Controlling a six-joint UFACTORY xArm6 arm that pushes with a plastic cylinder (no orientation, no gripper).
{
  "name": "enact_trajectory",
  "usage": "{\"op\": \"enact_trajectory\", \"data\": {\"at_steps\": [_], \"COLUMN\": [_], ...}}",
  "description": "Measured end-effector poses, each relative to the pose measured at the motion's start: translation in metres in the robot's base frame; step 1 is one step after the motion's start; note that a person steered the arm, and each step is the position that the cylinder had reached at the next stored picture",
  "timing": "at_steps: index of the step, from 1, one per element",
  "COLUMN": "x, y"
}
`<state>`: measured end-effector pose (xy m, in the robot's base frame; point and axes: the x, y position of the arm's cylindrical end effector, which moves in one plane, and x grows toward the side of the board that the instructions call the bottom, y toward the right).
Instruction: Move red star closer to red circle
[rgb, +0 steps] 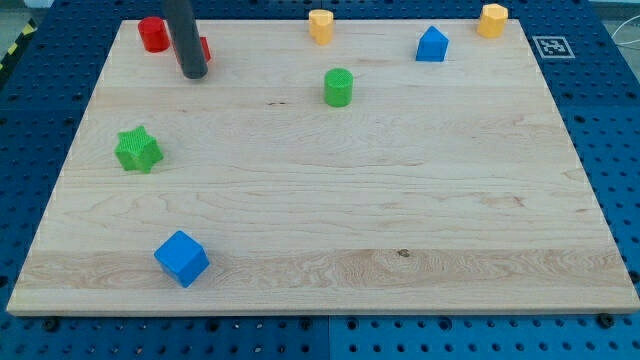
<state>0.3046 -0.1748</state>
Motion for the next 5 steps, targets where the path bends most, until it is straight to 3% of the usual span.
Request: {"op": "enact_trajectory", "data": {"at_steps": [2, 5], "x": [-0.006, 0.021], "y": [-0.006, 0.004]}}
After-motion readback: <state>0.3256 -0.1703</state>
